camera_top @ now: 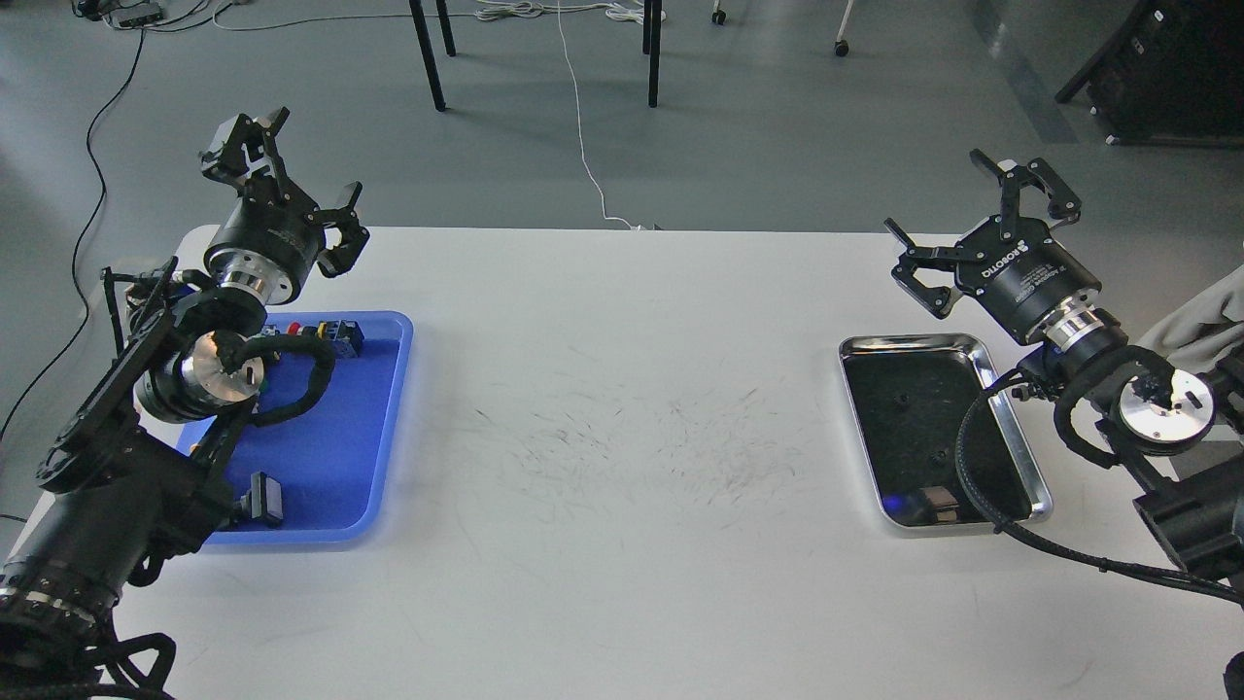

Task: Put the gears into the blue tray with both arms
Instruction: 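Move the right gripper over the metal tray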

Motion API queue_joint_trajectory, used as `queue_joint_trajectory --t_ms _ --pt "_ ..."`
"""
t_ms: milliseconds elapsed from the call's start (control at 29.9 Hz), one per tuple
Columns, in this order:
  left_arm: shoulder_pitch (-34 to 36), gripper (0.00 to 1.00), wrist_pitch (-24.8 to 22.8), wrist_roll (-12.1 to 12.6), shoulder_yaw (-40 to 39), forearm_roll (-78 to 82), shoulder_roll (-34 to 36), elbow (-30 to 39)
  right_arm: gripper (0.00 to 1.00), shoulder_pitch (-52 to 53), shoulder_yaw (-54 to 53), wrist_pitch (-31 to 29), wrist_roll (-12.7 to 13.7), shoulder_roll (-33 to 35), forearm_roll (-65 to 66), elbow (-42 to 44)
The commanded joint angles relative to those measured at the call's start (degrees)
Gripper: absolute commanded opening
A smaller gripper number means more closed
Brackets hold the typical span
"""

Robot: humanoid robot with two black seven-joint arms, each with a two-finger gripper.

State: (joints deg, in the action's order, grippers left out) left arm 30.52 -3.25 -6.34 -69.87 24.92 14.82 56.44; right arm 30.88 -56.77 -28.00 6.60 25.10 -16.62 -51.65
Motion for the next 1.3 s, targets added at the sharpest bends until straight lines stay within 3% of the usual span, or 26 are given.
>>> queue_joint_trajectory --t_ms 0,1002,1135,1269 --pt "-0.02 0.98 0.0 -0.25 0.0 -0.04 -0.05 -0.01 0.99 -0.03 0.17 0.0 0.0 -0.23 0.01 -0.03" --pt "1.03 0.98 0.35 0.19 0.26 -4.7 -0.58 -0.98 0.99 0.85 -0.88 0.0 -0.09 0.74 0.1 0.41" --pt "1.03 0.98 0.35 -0.07 5.61 -4.7 0.47 -0.89 0.99 0.76 -0.71 0.0 0.0 0.74 0.1 0.41" --pt "0.42 0.98 0.35 -0.16 6.06 -4.79 1.97 -0.89 0.99 0.76 -0.44 0.0 0.0 0.83 0.1 0.32"
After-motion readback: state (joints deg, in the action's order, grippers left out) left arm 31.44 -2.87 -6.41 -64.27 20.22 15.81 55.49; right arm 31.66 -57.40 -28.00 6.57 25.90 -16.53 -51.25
